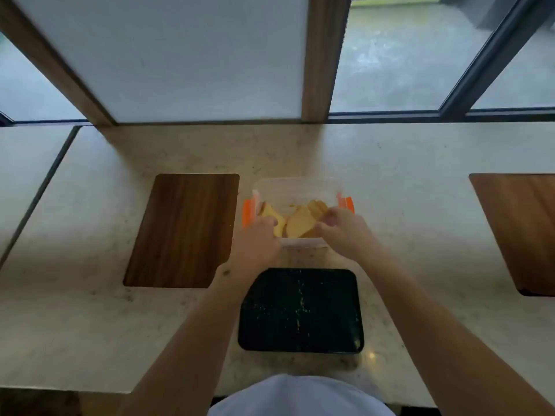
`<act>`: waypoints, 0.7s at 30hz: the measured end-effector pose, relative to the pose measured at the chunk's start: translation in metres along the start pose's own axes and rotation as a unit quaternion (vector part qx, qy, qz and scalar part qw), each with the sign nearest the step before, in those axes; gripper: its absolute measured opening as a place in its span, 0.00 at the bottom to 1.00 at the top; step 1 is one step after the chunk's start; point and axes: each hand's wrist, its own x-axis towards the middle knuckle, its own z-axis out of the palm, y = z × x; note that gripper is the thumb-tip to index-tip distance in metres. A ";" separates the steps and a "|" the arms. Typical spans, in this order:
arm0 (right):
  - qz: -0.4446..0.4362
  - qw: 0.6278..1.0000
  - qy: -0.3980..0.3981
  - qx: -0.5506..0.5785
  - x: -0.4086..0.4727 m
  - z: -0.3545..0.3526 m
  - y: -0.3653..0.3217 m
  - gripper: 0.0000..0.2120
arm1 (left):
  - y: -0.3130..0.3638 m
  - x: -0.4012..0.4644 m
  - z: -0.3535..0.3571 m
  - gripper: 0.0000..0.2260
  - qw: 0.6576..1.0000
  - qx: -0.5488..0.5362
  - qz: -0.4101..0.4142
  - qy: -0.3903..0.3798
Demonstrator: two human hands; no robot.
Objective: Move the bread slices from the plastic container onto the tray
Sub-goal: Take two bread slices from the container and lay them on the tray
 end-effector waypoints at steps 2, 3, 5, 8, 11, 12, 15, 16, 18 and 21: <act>0.018 0.999 0.028 -0.035 0.023 0.000 -0.003 0.04 | 0.004 0.018 0.001 0.13 0.999 0.004 -0.045 0.005; 0.031 0.997 0.024 -0.071 0.036 0.001 -0.004 0.05 | 0.005 0.027 0.002 0.12 0.998 0.033 -0.054 0.015; 0.065 0.988 -0.019 -0.139 0.054 0.005 -0.009 0.05 | 0.009 0.043 0.002 0.09 0.992 0.106 -0.061 0.023; 0.083 0.968 -0.075 -0.226 0.067 0.013 -0.009 0.05 | 0.012 0.061 0.000 0.06 0.982 0.180 -0.064 0.008; 0.081 0.959 -0.090 -0.256 0.074 0.019 -0.010 0.06 | 0.014 0.072 0.000 0.07 0.978 0.195 -0.073 0.005; 0.079 0.957 -0.096 -0.262 0.076 0.021 -0.010 0.06 | 0.013 0.074 0.001 0.08 0.979 0.188 -0.079 0.000; 0.075 0.951 -0.104 -0.282 0.077 0.023 -0.013 0.04 | 0.013 0.078 0.004 0.14 0.981 0.160 -0.102 -0.032; 0.074 0.950 -0.103 -0.286 0.078 0.024 -0.012 0.06 | 0.013 0.080 0.005 0.14 0.982 0.146 -0.109 -0.043; 0.073 0.950 -0.109 -0.284 0.079 0.024 -0.012 0.08 | 0.015 0.082 0.007 0.14 0.984 0.128 -0.114 -0.047; 0.083 0.954 -0.117 -0.264 0.082 0.024 -0.012 0.07 | 0.018 0.082 0.010 0.08 0.987 0.099 -0.121 -0.020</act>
